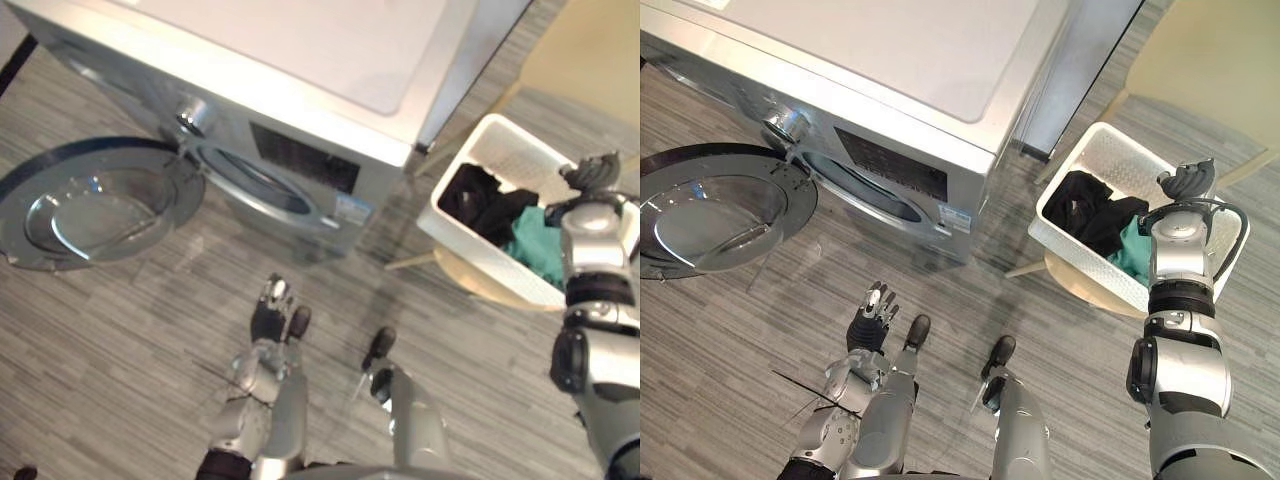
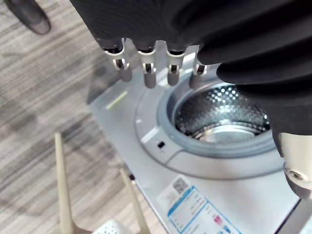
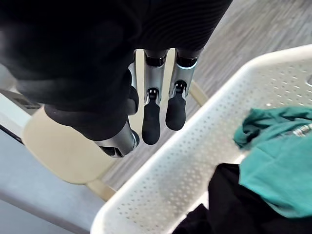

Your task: Pick up the laundry basket with both hands and put the clothes into the washing machine.

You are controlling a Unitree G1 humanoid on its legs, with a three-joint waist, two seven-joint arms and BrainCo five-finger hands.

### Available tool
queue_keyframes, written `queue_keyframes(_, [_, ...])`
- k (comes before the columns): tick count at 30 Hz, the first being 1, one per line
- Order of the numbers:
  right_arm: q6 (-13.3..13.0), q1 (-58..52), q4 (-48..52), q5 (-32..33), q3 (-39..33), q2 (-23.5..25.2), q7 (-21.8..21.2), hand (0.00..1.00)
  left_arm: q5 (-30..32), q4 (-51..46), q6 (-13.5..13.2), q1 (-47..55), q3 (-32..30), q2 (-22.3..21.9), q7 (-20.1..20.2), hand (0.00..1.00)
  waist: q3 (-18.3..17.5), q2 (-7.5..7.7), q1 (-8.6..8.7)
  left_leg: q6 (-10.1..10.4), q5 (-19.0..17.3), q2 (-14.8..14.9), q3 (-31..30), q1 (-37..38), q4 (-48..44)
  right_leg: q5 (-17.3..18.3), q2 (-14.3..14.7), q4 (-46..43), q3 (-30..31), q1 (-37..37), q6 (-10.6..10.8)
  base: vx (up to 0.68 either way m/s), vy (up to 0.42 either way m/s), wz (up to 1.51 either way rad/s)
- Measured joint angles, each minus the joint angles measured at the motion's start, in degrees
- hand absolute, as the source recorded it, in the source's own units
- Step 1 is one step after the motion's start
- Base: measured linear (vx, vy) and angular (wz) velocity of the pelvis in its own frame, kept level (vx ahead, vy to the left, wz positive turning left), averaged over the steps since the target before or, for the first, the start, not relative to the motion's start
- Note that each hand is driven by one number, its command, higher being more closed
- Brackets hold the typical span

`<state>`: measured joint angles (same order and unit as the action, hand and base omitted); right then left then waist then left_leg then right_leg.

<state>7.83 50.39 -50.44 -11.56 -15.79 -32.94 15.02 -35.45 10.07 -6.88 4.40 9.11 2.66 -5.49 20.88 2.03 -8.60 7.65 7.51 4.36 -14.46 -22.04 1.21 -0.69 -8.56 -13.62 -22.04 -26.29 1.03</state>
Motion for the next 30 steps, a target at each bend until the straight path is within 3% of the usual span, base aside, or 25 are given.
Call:
queue_keyframes(8, [0.4,5.9,-9.6,2.8,2.9,-0.5,-0.9,0.0,-2.2,-1.2,-0.4,0.0,-1.0,-0.4,-1.2,0.0,1.5,-1.09,-0.37,0.1,1.4,0.4,-2.4,-6.4,0.7,-4.9,2.0,7.7,-1.7,-2.4,-0.4,0.0,-0.041,0.04])
queue_keyframes(11, [0.1,9.1,-10.1,4.6,5.1,-2.5,-1.4,0.0,-2.2,-2.6,-0.5,-0.2,-2.4,-1.3,-1.3,0.0,3.9,-1.39,-1.62,0.1,1.6,0.5,-2.9,-8.7,0.8,-6.1,2.5,9.7,-2.3,-3.6,-0.5,0.02,-0.024,0.02])
queue_keyframes(16, [-0.2,10.7,-11.1,6.9,6.9,-3.9,-1.7,0.0,-2.2,-4.7,-1.0,-0.2,-4.5,-2.9,-2.0,0.0,4.6,-1.53,-1.98,0.5,2.1,0.5,-3.8,-12.3,0.9,-6.3,2.5,10.2,-3.6,-6.2,-0.5,0.06,-0.031,0.1])
queue_keyframes(21, [-0.7,10.2,-11.2,7.0,7.9,-5.3,-2.6,0.0,-2.4,-8.9,-1.3,-0.2,-5.0,-4.5,-2.1,0.0,4.7,-1.51,-2.97,0.5,2.0,0.5,-4.8,-15.1,0.9,-5.3,2.4,9.4,-4.8,-8.7,-0.2,0.06,-0.016,0.07])
queue_keyframes(27, [-1.5,6.7,-11.3,7.7,7.9,-7.0,-2.9,0.0,-2.9,-10.2,-1.3,0.5,-4.8,-5.7,-0.8,0.0,4.7,-1.51,-3.57,0.9,2.1,0.1,-7.8,-17.2,0.9,0.5,-0.2,0.5,-7.7,-12.6,-0.5,0.06,-0.036,0.28])
queue_keyframes(28, [-1.7,6.0,-11.3,7.6,7.9,-7.1,-2.8,1.0,-2.9,-10.4,-1.3,1.2,-4.7,-5.7,-0.5,0.0,4.7,-1.49,-3.57,0.9,2.1,-0.1,-8.2,-17.5,0.9,1.6,-0.9,-1.4,-7.8,-13.4,-0.5,0.05,-0.047,0.19])
queue_keyframes(30, [-2.7,5.3,-11.2,7.6,7.9,-7.9,-2.6,1.0,-2.9,-10.3,-1.2,2.1,-4.7,-5.7,0.4,0.0,4.7,-1.49,-3.59,0.9,2.1,-0.5,-8.2,-17.7,0.9,2.8,-1.8,-3.5,-7.8,-14.5,-0.3,0.05,-0.055,0.12])
